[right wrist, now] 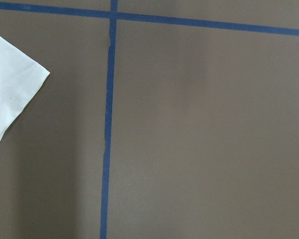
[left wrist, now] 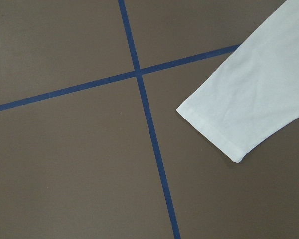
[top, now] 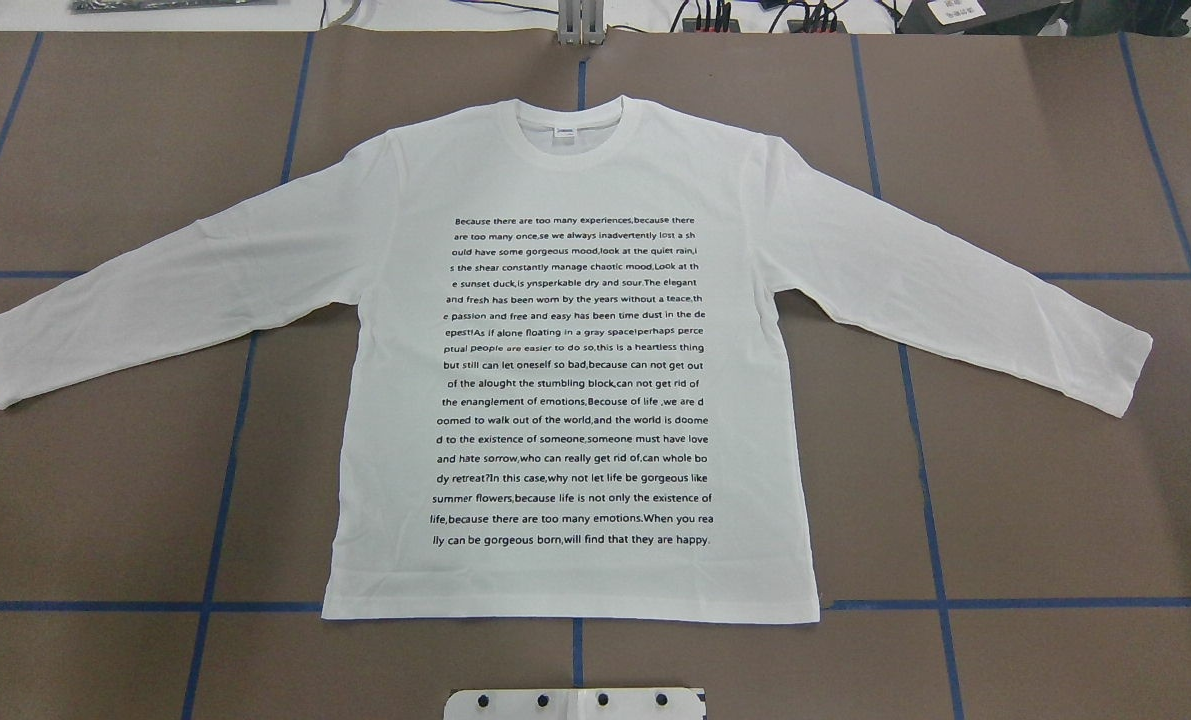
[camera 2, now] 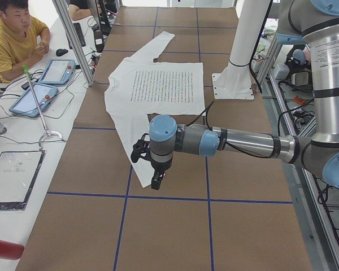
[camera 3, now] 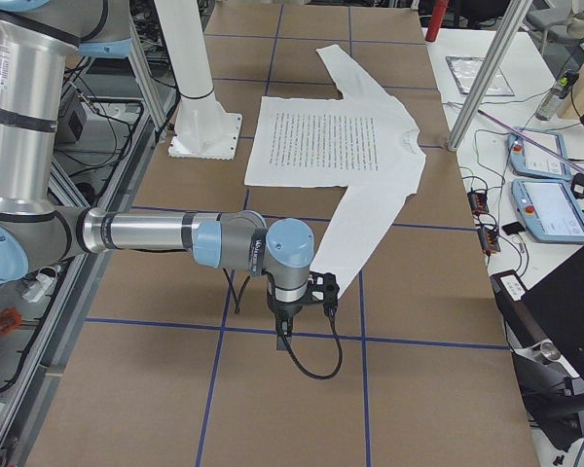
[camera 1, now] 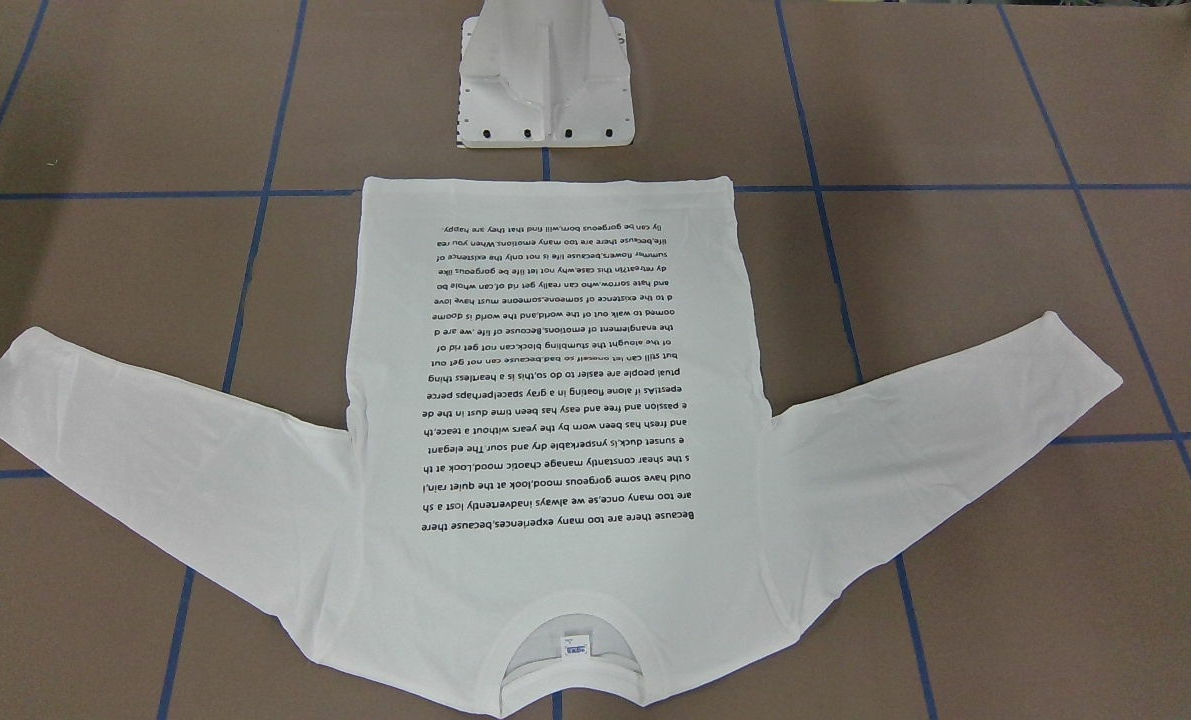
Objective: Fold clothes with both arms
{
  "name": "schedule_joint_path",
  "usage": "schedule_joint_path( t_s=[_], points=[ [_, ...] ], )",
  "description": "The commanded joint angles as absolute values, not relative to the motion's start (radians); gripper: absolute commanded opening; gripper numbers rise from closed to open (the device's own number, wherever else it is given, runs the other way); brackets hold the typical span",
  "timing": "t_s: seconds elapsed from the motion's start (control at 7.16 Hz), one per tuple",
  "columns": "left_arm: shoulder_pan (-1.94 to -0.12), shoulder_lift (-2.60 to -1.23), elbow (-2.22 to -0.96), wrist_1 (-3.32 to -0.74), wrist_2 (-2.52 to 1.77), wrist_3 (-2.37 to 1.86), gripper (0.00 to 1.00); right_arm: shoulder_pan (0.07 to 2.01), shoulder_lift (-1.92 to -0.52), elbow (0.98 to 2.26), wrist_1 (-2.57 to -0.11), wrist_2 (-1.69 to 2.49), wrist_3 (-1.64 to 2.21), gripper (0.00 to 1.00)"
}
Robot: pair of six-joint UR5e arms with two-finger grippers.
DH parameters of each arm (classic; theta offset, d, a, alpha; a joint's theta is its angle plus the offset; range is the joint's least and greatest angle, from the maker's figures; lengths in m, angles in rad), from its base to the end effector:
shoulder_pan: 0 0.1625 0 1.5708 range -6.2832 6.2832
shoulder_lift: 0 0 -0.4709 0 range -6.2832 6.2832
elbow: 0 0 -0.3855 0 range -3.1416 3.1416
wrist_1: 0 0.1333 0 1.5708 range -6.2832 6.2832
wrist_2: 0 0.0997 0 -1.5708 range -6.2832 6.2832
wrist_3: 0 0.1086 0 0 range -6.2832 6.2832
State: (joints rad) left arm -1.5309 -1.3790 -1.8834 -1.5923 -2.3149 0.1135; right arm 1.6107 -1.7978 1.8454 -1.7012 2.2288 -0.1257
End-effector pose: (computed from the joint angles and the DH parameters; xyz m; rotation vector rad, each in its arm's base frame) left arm -0.0436 -0.4050 0.6433 0.1632 0.7385 0.1990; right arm 0.0816 -0.3684 0.6969 -0.0251 -0.6620 -0.0554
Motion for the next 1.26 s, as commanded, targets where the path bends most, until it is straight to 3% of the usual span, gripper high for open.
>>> schedule_joint_path(
  t_s=[0.0, 0.56, 0.84, 1.12],
  points=[
    [-1.531, -1.381, -1.891, -1.597, -2.313, 0.12, 1.0, 1.611, -1.795, 1.847, -1.695, 2.221, -0.126, 1.0],
    [-1.526, -1.399, -1.991, -1.633, -2.312, 0.117, 1.0, 1.609, -1.729, 1.883, -1.648, 2.224, -0.124, 1.0],
    [-1.528, -1.428, -1.973, -1.728, -2.312, 0.107, 1.0, 1.611, -1.665, 1.865, -1.556, 2.215, -0.018, 1.0],
    [-1.528, -1.428, -1.956, -1.729, -2.315, 0.106, 1.0, 1.597, -1.696, 1.852, -1.446, 2.255, 0.054, 1.0]
  ],
)
